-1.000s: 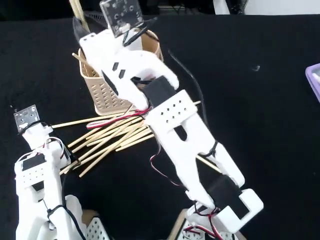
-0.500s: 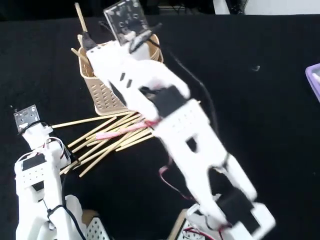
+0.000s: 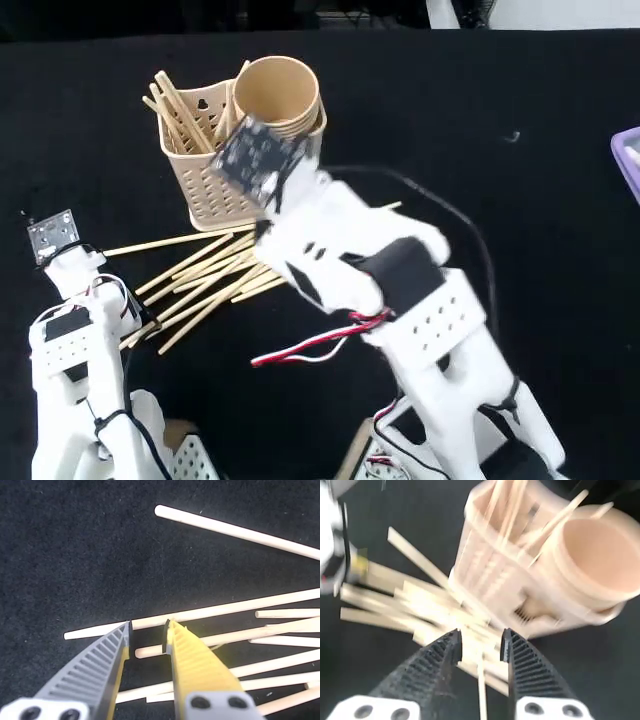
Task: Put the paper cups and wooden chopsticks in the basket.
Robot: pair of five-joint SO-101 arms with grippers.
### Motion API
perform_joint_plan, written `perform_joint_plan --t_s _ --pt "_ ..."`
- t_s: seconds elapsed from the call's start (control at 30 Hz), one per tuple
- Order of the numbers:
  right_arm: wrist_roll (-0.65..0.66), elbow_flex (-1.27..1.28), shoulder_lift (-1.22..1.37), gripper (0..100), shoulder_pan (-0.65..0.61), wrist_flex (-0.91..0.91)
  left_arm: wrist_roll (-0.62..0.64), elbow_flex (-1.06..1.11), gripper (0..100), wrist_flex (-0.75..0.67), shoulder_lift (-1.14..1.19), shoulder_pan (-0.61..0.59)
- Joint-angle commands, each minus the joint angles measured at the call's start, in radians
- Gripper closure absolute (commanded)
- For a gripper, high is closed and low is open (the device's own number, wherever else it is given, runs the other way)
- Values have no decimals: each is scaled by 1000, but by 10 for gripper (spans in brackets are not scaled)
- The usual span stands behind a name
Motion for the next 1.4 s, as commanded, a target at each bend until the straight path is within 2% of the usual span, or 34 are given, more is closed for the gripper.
perform_joint_plan --t_s 0.0,0.13,0.2,0.4,0.63,0.83,1.13,1.23,1.37 --pt "18 217 -47 848 15 -68 5 -5 866 -14 -8 -2" --pt "21 490 -45 734 38 -267 5 -5 866 -14 -8 -2" --pt "66 601 -45 691 89 -382 5 -5 866 -14 -8 -2" --pt "287 802 -45 684 229 -621 5 -5 866 -14 -8 -2" --pt "342 848 -30 683 259 -664 5 -5 866 -14 -8 -2" --pt "334 812 147 681 259 -760 5 -5 866 -14 -8 -2" --pt "344 696 326 685 321 -760 5 5 866 -15 -15 -2" --pt "344 710 326 762 322 -756 5 5 866 -15 -15 -2" --pt "344 719 326 979 319 -763 5 5 866 -35 -8 -2"
